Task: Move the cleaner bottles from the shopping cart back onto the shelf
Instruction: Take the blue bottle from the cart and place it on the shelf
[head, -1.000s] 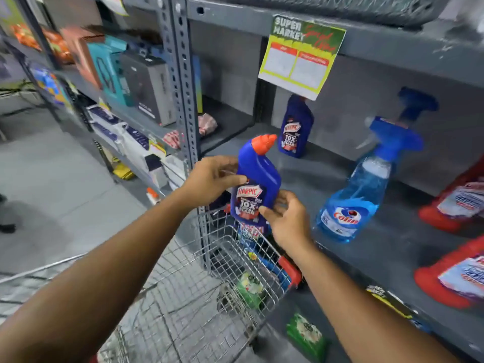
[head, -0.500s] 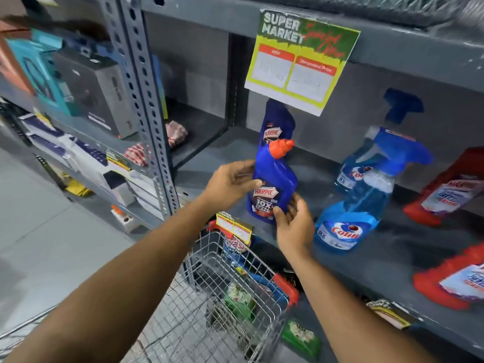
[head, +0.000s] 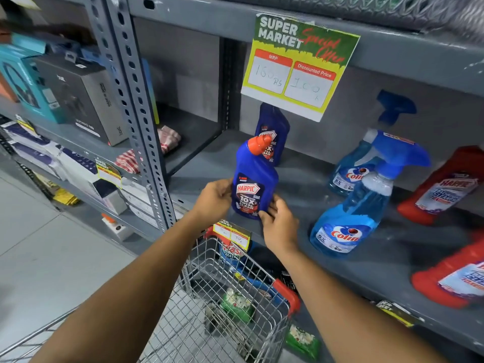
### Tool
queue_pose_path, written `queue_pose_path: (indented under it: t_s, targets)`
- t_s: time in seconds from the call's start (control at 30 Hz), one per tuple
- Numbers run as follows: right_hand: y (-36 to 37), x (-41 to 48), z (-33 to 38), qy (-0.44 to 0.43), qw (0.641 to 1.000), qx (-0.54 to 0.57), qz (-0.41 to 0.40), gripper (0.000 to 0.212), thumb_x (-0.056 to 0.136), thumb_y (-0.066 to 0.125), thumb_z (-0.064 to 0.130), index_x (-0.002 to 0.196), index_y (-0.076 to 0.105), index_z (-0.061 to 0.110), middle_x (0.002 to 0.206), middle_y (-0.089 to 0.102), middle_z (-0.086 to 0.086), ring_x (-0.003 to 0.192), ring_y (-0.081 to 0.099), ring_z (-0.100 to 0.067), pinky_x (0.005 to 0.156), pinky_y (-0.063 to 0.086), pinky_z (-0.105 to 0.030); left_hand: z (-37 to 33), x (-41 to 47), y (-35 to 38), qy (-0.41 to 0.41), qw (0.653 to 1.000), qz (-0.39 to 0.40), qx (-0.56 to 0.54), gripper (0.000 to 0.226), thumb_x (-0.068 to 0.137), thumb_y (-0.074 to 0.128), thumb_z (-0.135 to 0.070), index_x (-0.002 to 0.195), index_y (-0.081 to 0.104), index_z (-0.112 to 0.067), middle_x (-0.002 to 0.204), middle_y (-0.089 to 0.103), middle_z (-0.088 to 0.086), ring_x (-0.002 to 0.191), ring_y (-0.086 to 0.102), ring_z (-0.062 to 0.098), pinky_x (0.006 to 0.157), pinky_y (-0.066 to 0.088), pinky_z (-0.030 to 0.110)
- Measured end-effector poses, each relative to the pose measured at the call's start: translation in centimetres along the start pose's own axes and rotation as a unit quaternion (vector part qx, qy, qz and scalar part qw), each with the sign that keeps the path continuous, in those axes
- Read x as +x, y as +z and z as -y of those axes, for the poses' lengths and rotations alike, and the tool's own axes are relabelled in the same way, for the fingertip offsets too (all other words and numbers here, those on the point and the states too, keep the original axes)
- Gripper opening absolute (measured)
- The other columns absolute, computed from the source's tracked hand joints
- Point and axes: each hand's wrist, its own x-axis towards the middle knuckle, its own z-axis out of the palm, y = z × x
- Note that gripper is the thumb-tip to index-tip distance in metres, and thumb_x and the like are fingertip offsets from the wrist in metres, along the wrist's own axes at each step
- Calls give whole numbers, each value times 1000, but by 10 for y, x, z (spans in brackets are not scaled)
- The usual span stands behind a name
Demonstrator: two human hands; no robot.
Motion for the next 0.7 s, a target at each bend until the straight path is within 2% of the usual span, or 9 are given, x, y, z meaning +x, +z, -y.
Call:
queue_pose_path:
  t_s: [0.2,0.3,0.37,0.43,0.5,0.53,0.6,0.67,0.7]
  targets:
    - [9,3,0,2,1000,4,-11,46,82,67,6,123,53,24,110,72,-1,95,65,-4,89,55,-32,2,-4,-1,-7,999,-17,-31,43,88,45,11,123,59,-9,113,70,6,106,66,9,92,57,34]
    - [8,0,4,6,1000,1,3,50,83,65,5,127,50,23,116,70,-2,103,65,-10,93,55,-39,0,-4,-2,-15,999,-16,-29,44,87,46,12,125,57,-8,117,69,8,108,65,12,93,57,37]
    - [4,-8,9,7,1000,-2,21,62,85,63,5,138,38,22,129,62,-3,113,62,-13,97,52,-39,0,-4,-1,-32,999,-31,-15,50,87,43,13,132,51,-6,126,63,9,116,60,16,96,54,37]
    - [-6,-30,5,-6,1000,-13,23,66,86,63,10,143,33,22,132,55,-3,113,58,-12,98,50,-37,2,-12,5,-54,991,-118,21,51,87,45,8,135,47,-11,130,58,2,117,55,15,89,51,28]
    - [-25,-68,-12,-39,999,0,10,53,85,64,16,132,46,30,118,59,3,101,59,-7,90,53,-36,8,-36,20,-62,966,-244,56,42,86,49,1,110,56,-33,114,62,-4,97,60,13,72,47,20]
    - [-41,-89,-23,-53,999,4,-10,45,83,64,21,122,51,40,109,60,9,95,60,-6,85,54,-36,9,-51,32,-52,963,-259,61,42,85,51,-2,94,54,-43,103,64,-6,86,61,11,65,46,19]
    - [-76,-117,-46,-76,991,-21,-105,35,80,64,29,106,51,49,100,55,19,90,60,-8,80,53,-30,10,-77,63,-22,981,-188,36,46,82,53,-3,84,53,-49,94,63,-11,82,62,8,66,52,23]
    - [-112,-114,-72,-57,972,-56,-220,46,78,69,20,110,47,44,107,51,15,98,58,-15,88,46,-20,7,-84,97,20,996,-82,37,50,77,50,-5,100,56,-48,110,63,-10,101,62,5,88,50,17]
    - [-128,-104,-81,-30,968,-66,-240,55,77,71,13,120,45,36,117,51,7,107,56,-20,96,41,-20,3,-79,114,38,998,-31,38,55,75,47,-5,116,54,-40,123,59,-7,116,57,7,100,44,16]
